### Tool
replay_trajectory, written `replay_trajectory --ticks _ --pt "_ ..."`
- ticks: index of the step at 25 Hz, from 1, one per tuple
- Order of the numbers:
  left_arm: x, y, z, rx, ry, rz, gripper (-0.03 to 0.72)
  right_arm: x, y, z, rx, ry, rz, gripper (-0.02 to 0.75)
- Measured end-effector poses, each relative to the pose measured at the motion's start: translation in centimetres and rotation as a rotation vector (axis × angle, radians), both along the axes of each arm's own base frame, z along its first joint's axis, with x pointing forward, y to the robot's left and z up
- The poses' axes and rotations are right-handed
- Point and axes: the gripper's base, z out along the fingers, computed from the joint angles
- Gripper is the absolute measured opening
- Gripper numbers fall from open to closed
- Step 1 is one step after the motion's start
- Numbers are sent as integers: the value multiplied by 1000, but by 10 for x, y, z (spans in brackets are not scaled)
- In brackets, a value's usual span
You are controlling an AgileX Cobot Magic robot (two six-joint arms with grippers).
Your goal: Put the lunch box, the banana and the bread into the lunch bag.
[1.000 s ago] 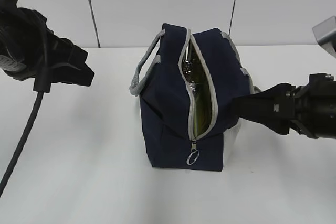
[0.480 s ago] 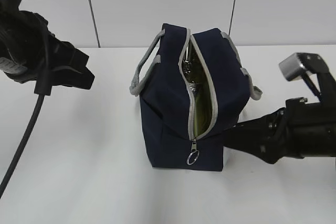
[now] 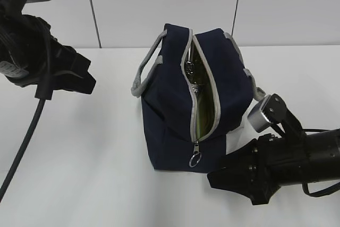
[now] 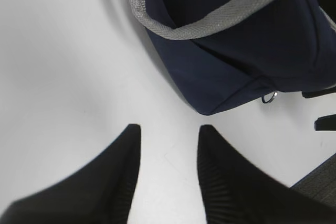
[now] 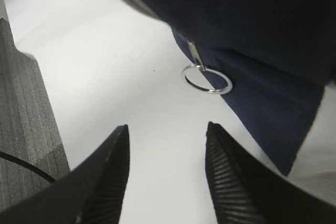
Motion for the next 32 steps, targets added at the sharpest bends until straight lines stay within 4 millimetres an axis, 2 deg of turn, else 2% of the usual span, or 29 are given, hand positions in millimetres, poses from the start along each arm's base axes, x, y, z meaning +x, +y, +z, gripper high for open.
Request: replay_trajectory --ticks 5,8,12,23,29,32 --pt "0 0 0 0 1 0 277 5 4 -11 39 -46 47 370" --pt "0 0 0 2 5 -1 268 9 5 -17 38 -65 67 430" --pt "-1 0 -1 4 11 -3 243 14 6 -18 34 -93 79 462" --pt "-1 0 -1 6 16 -5 238 26 8 -15 30 -130 84 466" --pt "-1 0 -1 7 17 -5 238 21 19 -18 2 -131 125 467" --pt "-1 0 -1 7 17 -5 238 21 19 -26 -10 -109 128 467"
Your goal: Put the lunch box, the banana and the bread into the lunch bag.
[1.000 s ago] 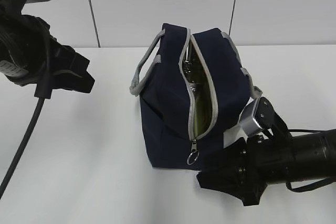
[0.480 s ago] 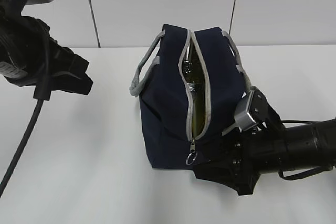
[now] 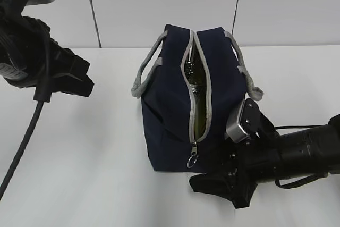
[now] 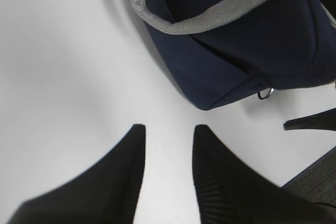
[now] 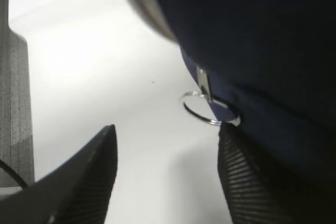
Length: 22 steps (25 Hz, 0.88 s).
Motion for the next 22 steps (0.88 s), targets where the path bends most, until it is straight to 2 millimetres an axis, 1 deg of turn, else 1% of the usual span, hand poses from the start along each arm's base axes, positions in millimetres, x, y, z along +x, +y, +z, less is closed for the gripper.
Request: replay_trajectory --ticks 4,6,17,22 --pt "0 0 0 0 0 0 238 1 0 -10 -11 34 -1 466" --pt "0 0 0 0 0 0 238 2 0 -11 -11 34 -1 465" --pt "-1 0 0 2 6 -2 238 11 2 -6 -7 1 -3 465" --pt "-1 0 0 2 6 -2 238 11 3 -5 4 -1 3 465"
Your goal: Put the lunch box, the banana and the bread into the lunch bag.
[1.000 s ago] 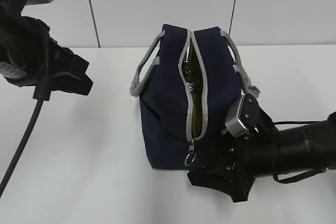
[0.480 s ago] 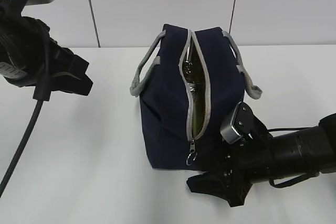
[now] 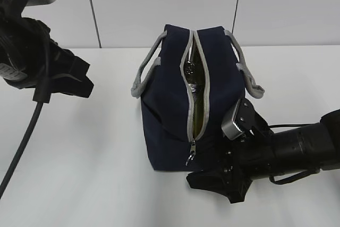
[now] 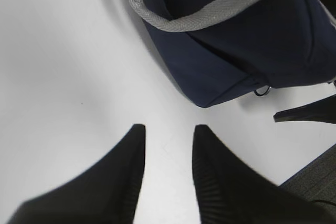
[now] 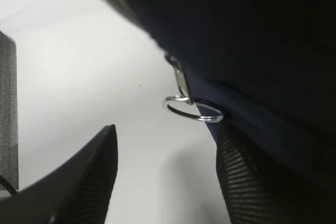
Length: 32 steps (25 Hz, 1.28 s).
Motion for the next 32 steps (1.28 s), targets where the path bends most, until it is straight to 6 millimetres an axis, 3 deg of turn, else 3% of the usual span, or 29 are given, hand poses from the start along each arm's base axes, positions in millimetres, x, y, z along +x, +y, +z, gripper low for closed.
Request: replay_trajectory --ticks 32 --pt "-1 0 -1 4 10 -3 237 3 4 6 56 -18 22 463"
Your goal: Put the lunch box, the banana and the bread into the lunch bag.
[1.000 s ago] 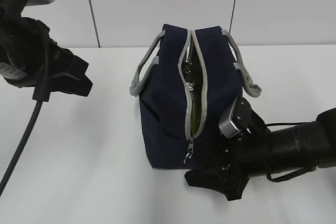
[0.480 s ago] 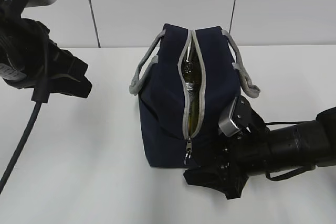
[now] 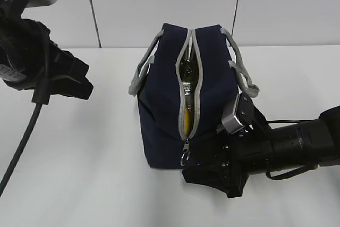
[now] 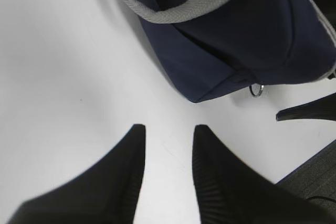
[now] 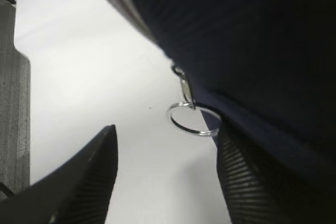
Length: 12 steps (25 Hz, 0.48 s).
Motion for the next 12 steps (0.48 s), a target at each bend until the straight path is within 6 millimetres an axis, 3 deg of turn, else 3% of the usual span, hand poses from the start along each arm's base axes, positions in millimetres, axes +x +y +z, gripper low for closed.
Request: replay_trajectory --ticks 7,12 --pt "0 0 0 0 0 0 236 -1 2 4 49 -1 18 463" --pt "0 0 0 0 0 0 236 1 0 0 -7 0 -5 463"
